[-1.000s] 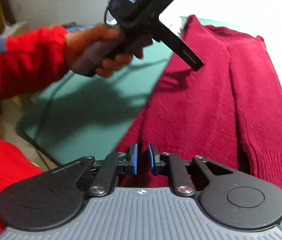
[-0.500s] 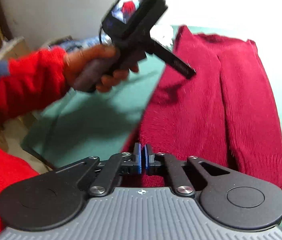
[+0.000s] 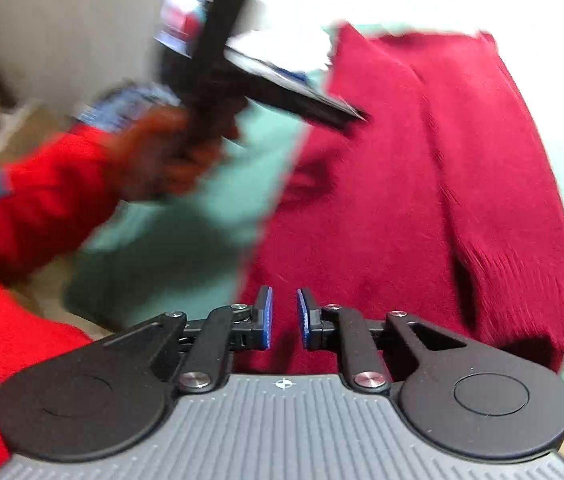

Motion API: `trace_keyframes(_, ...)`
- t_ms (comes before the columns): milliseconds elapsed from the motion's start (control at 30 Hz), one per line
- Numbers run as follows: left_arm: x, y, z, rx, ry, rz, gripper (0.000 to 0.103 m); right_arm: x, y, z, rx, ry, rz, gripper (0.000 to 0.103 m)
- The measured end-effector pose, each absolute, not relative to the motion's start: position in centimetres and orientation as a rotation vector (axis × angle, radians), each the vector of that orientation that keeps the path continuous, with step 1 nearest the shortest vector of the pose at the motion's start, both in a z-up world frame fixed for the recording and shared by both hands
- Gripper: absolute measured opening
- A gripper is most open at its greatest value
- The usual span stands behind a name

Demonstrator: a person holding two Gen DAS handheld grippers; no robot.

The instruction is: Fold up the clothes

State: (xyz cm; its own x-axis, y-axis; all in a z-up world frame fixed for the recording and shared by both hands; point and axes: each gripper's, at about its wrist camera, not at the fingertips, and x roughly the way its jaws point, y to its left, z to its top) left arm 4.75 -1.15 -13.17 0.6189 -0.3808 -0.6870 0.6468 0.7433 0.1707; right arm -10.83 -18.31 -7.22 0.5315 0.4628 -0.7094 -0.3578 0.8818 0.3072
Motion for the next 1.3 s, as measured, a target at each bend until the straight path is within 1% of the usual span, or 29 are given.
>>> trace_keyframes(100,3.7,-1.5,-14.1,0.476,0.66,-0.578,0.087,-11.3,-19.6,-7.1,0.122,0.884,0.429,0.016)
trace_keyframes(167,3.0,-1.2,-13.4,0.468,0.646,-0.58,0.086,-11.6,-20.5,-7.1,0.116,0.884,0.388,0.016)
trace_keyframes(233,2.3,-0.9,-12.7,0.459,0.632,-0.582,0.086,-11.9,-21.3,-7.0,0.111,0.883,0.346,0.017)
trace_keyframes(300,1.4,-0.9,-12.0,0.435,0.645,-0.618,0.086,-11.1,-22.8,-7.2,0.124,0.835,0.267,0.024)
trace_keyframes(400,-0.4,-1.1,-11.8,0.42,0.669,-0.646,0.088,-8.7,-24.1,-8.8,0.111,0.802,0.201,0.025)
trace_keyframes(467,-1.1,-1.4,-12.2,0.402,0.696,-0.618,0.087,-7.3,-24.8,-10.1,0.1,0.816,0.192,0.026)
trace_keyframes(633,-2.6,-2.5,-12.9,0.364,0.751,-0.513,0.086,-7.0,-26.8,-11.2,0.039,0.902,0.341,0.025)
trace_keyframes(933,-5.2,-4.3,-14.0,0.274,0.84,-0.319,0.088,-5.7,-27.7,-11.7,-0.075,0.876,0.544,0.026)
trace_keyframes(1033,-5.5,-4.4,-14.1,0.209,0.86,-0.234,0.093,-5.3,-28.0,-11.9,-0.113,0.866,0.612,0.026)
trace_keyframes(1167,-5.9,-4.9,-14.3,0.162,0.867,-0.127,0.094,-5.7,-28.4,-12.1,-0.167,0.845,0.68,0.028)
trace_keyframes(1233,-6.2,-5.1,-14.3,0.159,0.865,-0.083,0.098,-6.0,-28.3,-12.2,-0.183,0.833,0.696,0.029)
trace_keyframes(1300,-6.1,-5.2,-14.3,0.163,0.871,-0.079,0.099,-6.4,-28.5,-11.9,-0.195,0.82,0.705,0.031)
